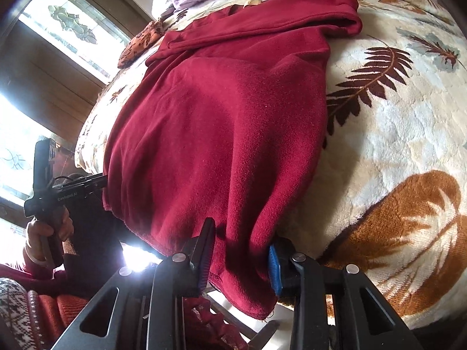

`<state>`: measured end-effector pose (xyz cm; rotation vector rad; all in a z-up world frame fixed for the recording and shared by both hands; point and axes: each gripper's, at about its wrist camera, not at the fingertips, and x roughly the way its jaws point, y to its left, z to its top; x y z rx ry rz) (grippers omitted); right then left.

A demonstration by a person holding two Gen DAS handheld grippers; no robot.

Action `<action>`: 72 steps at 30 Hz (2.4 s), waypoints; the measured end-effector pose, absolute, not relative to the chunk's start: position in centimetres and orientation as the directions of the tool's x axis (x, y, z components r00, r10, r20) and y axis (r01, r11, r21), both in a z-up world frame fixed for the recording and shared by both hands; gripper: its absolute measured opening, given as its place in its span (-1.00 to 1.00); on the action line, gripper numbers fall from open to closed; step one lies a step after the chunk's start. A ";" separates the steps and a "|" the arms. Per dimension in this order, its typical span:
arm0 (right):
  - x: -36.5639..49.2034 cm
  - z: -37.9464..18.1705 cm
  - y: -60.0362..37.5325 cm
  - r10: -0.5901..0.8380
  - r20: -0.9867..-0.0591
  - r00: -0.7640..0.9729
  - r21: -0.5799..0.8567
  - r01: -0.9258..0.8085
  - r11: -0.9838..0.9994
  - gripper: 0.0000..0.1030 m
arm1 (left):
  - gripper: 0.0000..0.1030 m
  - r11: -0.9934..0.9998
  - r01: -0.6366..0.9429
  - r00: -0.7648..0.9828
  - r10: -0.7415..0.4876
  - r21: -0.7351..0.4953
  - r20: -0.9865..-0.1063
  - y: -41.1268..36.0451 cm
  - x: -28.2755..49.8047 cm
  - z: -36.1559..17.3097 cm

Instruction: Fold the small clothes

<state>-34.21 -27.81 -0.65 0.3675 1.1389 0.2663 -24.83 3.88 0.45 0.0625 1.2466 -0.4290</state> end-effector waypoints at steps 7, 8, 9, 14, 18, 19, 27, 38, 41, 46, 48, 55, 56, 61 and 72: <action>-33.7 0.7 -27.9 0.431 -0.784 0.447 0.463 -0.042 0.885 -0.73 | -0.88 0.898 0.367 0.227 -0.341 -0.244 -0.912 3.7 -24.8 1.9; -33.6 1.2 -28.2 0.441 -0.772 0.458 0.475 -0.046 0.879 -0.74 | -0.88 0.892 0.373 0.231 -0.358 -0.257 -0.905 3.8 -24.7 2.6; -33.5 1.7 -28.4 0.449 -0.759 0.471 0.486 -0.049 0.873 -0.74 | -0.88 0.886 0.380 0.239 -0.373 -0.267 -0.897 3.7 -24.5 3.4; -32.3 5.3 -30.1 0.488 -0.666 0.565 0.552 -0.067 0.831 -0.74 | -0.88 0.863 0.415 0.324 -0.436 -0.288 -0.840 3.5 -22.5 8.0; -30.3 7.9 -31.5 0.475 -0.596 0.647 0.574 -0.069 0.816 -0.74 | -0.88 0.855 0.418 0.393 -0.476 -0.309 -0.787 2.9 -19.2 10.8; -29.6 8.5 -31.9 0.470 -0.578 0.667 0.580 -0.069 0.811 -0.74 | -0.88 0.856 0.420 0.410 -0.477 -0.303 -0.778 2.6 -18.3 11.3; -23.1 11.6 -34.5 0.389 -0.517 0.763 0.561 -0.042 0.827 -0.74 | -0.88 0.881 0.378 0.524 -0.457 -0.285 -0.719 0.1 -10.2 13.0; -14.4 10.6 -38.1 0.270 -0.563 0.781 0.526 0.087 0.846 -0.74 | -0.88 0.924 0.309 0.576 -0.370 -0.226 -0.728 -3.6 -0.1 11.6; -12.2 9.8 -39.0 0.248 -0.574 0.781 0.529 0.122 0.840 -0.74 | -0.88 0.932 0.296 0.573 -0.348 -0.208 -0.742 -4.7 2.1 10.7; -8.5 7.5 -40.3 0.227 -0.616 0.754 0.529 0.182 0.829 -0.75 | -0.88 0.946 0.255 0.535 -0.309 -0.199 -0.786 -5.7 5.7 8.1; -7.4 6.4 -40.8 0.229 -0.632 0.740 0.531 0.198 0.824 -0.74 | -0.88 0.951 0.239 0.520 -0.298 -0.199 -0.800 -5.8 6.7 7.0; -5.8 3.3 -43.5 0.293 -0.654 0.697 0.622 0.276 0.733 -0.56 | -0.87 0.945 0.201 0.451 -0.323 -0.258 -0.832 -5.3 8.3 5.2; -6.0 3.5 -43.7 0.299 -0.645 0.703 0.631 0.270 0.727 -0.52 | -0.86 0.942 0.201 0.444 -0.333 -0.270 -0.831 -5.2 8.3 5.3; -8.3 5.9 -44.1 0.250 -0.613 0.750 0.609 0.246 0.754 -0.16 | -0.52 0.932 0.234 0.439 -0.356 -0.277 -0.825 -5.1 7.7 7.0; -12.0 7.3 -37.9 0.240 -0.657 0.715 0.411 0.074 0.909 -0.16 | 0.11 0.913 0.299 0.466 -0.394 -0.277 -0.792 -4.3 4.1 8.9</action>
